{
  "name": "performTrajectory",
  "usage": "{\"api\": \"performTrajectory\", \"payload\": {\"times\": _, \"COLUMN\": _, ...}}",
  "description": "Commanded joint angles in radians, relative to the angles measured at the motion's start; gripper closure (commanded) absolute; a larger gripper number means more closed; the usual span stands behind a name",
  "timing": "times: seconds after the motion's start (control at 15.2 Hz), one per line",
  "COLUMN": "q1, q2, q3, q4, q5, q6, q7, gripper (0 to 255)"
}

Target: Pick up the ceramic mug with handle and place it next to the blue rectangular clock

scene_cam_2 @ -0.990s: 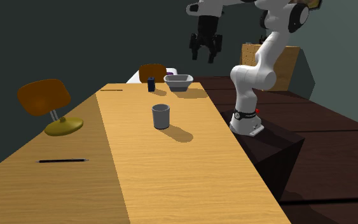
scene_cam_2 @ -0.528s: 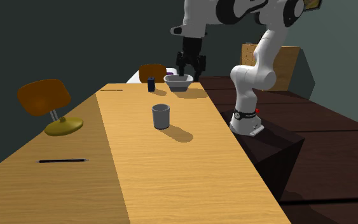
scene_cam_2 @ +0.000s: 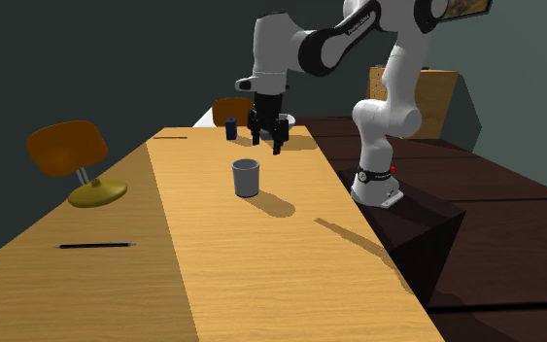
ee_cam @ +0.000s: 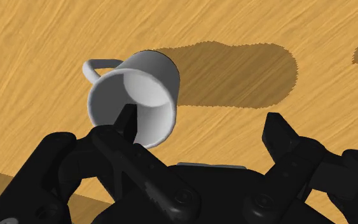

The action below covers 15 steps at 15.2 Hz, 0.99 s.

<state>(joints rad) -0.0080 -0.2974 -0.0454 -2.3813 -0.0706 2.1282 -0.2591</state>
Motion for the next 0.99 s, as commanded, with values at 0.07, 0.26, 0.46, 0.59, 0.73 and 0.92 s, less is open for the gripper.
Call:
{"api": "performTrajectory", "payload": {"times": 0.07, "q1": -0.007, "q2": 0.107, "q3": -0.014, "q4": 0.020, "q5": -0.009, "q6": 0.076, "q7": -0.027, "gripper": 0}}
{"api": "performTrajectory", "payload": {"times": 0.26, "q1": -0.011, "q2": 0.179, "q3": -0.020, "q4": 0.034, "q5": -0.013, "q6": 0.127, "q7": -0.040, "gripper": 0}}
{"api": "performTrajectory", "payload": {"times": 0.46, "q1": -0.012, "q2": 0.203, "q3": -0.022, "q4": 0.016, "q5": -0.014, "q6": 0.169, "q7": -0.040, "gripper": 0}}
{"api": "performTrajectory", "payload": {"times": 0.59, "q1": -0.013, "q2": 0.220, "q3": -0.023, "q4": 0.006, "q5": -0.014, "q6": 0.197, "q7": -0.040, "gripper": 0}}
{"api": "performTrajectory", "payload": {"times": 0.73, "q1": -0.013, "q2": 0.234, "q3": -0.024, "q4": -0.002, "q5": -0.015, "q6": 0.219, "q7": -0.040, "gripper": 0}}
{"api": "performTrajectory", "payload": {"times": 0.92, "q1": -0.013, "q2": 0.234, "q3": -0.024, "q4": -0.002, "q5": -0.015, "q6": 0.219, "q7": -0.040, "gripper": 0}}
